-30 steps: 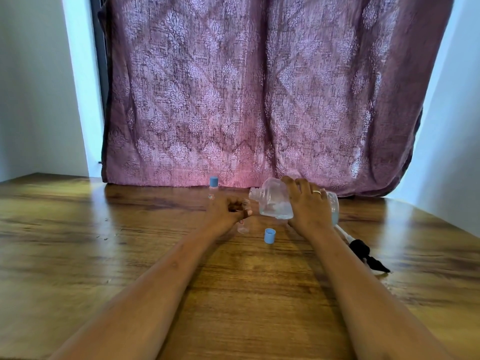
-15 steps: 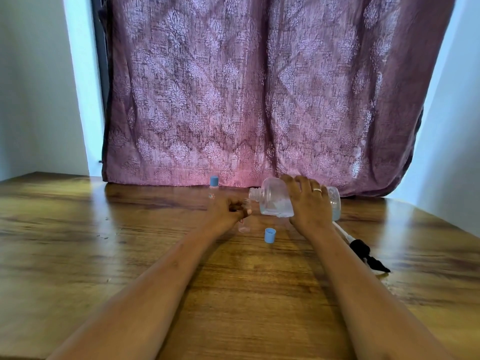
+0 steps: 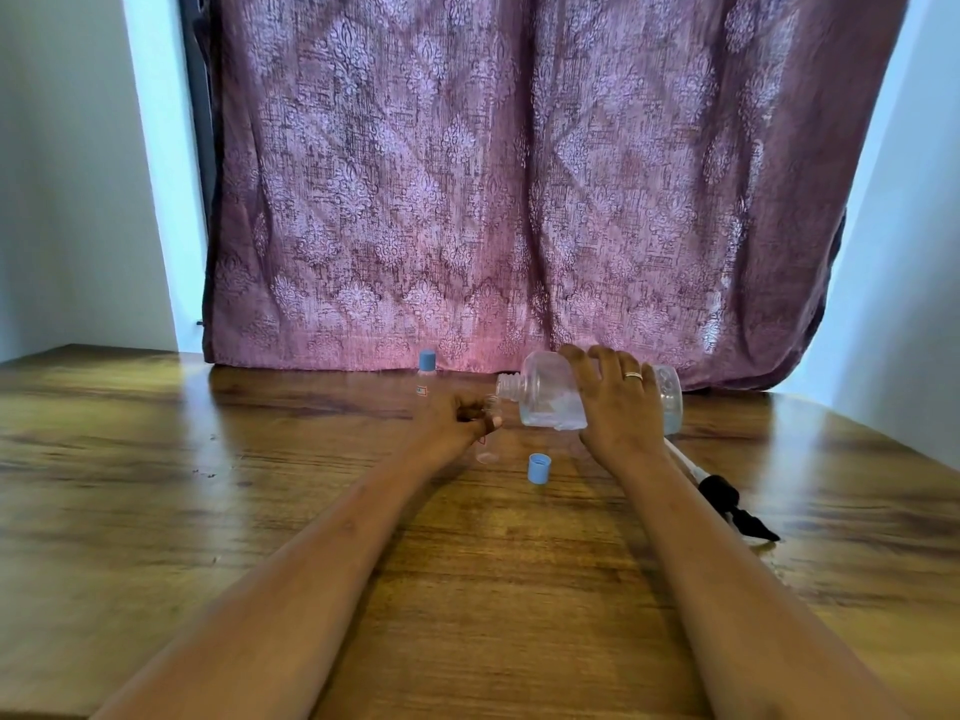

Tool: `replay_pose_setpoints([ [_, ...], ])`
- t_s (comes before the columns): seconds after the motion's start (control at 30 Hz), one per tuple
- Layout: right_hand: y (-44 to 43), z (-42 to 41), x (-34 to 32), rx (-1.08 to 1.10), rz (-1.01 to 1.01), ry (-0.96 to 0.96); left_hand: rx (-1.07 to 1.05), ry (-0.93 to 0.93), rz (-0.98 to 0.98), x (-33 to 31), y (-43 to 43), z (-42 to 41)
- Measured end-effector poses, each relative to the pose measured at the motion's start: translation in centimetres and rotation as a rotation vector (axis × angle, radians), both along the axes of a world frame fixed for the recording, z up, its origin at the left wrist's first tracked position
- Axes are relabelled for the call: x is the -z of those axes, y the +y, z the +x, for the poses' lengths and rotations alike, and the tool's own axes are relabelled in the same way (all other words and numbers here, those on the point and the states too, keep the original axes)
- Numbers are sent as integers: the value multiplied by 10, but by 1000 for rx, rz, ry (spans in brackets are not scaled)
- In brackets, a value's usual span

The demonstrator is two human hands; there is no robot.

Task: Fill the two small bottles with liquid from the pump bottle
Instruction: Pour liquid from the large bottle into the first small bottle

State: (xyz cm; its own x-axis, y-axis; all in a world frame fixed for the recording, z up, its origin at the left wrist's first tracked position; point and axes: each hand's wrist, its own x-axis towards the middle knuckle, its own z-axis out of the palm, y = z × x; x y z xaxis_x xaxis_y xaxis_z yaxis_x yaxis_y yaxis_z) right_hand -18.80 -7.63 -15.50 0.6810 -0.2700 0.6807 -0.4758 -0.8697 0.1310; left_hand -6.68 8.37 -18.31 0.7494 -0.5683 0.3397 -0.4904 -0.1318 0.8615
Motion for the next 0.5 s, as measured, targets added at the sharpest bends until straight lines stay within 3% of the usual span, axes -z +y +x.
replay_pose_setpoints([
  [0.5,0,2,0,21,-16,6,15,60,-29,1,0,0],
])
